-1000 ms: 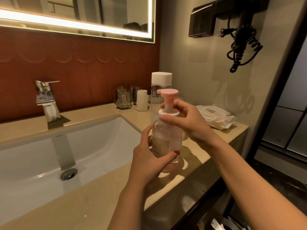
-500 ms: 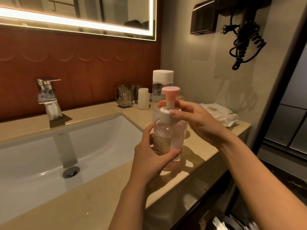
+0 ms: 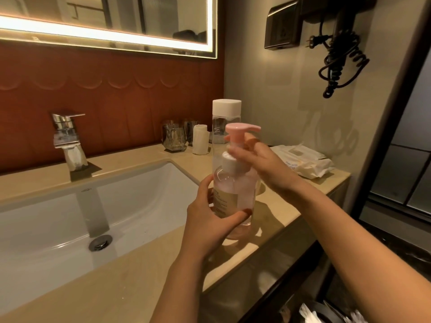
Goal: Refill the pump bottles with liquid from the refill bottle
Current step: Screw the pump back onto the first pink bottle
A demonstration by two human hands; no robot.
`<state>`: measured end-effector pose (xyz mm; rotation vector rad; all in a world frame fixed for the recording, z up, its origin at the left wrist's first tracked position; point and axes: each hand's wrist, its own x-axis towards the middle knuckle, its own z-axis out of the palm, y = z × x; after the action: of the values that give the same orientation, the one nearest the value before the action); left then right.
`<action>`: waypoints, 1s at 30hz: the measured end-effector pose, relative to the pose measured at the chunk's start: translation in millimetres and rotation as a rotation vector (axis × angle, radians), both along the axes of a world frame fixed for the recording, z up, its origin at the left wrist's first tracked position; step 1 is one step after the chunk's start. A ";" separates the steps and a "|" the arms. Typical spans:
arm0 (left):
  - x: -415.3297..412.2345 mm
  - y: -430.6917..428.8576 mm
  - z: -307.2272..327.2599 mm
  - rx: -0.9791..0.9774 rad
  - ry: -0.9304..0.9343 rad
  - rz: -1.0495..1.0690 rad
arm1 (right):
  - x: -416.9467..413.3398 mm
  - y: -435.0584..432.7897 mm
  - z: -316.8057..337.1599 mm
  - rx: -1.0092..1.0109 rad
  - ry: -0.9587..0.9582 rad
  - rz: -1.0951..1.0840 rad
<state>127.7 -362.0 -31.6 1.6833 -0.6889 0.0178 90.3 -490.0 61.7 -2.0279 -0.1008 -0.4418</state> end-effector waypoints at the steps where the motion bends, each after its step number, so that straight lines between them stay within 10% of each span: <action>1: -0.1 0.4 0.4 -0.005 -0.005 -0.003 | -1.6 -4.2 1.2 0.037 0.032 0.054; 30: 2.3 -0.5 -0.6 0.003 -0.045 -0.006 | -5.2 -8.2 -10.5 0.131 -0.073 -0.045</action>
<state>130.0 -362.5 -32.1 1.6880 -0.7276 0.0510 85.1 -498.2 51.3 -1.8889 -0.0691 -0.5376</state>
